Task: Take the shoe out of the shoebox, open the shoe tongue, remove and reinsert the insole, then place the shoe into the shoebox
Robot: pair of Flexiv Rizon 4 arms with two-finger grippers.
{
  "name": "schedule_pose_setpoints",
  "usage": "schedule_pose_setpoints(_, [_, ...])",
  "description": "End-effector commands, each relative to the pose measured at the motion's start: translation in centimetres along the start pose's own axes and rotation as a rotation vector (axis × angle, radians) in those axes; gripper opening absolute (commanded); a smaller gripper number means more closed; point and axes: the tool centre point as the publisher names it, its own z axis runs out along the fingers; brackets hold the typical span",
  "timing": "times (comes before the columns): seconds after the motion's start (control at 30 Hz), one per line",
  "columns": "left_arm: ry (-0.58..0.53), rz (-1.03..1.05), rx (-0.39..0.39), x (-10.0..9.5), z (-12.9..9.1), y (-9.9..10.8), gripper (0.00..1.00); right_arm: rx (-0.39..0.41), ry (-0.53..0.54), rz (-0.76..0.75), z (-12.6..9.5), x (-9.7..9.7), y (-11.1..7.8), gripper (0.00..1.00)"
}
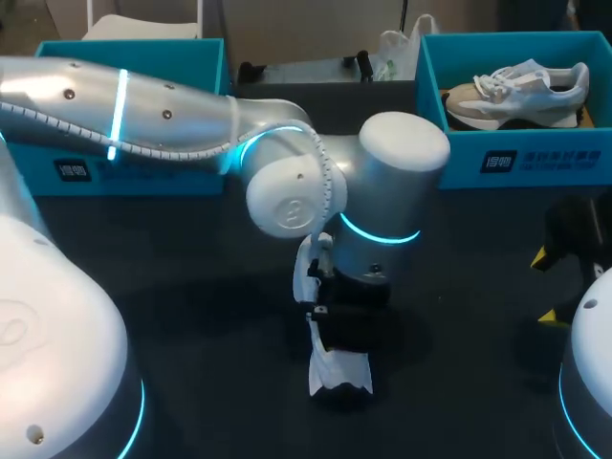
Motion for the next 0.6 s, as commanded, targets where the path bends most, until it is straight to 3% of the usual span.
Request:
schedule_pose_setpoints(0.03, [-0.096,-0.007,-0.017,1.0,-2.0,-0.4,0.00,0.002,-0.002,0.000,0.0,0.1,0.0,1.00])
schedule_pose_setpoints(0.2, [-0.157,-0.035,-0.018,0.7,-3.6,-0.2,0.00,0.002,-0.002,0.000,0.0,0.1,0.0,1.00])
schedule_pose_setpoints(0.6, [-0.188,-0.074,-0.059,0.3,-3.2,0.7,0.00,0.002,-0.002,0.000,0.0,0.1,0.0,1.00])
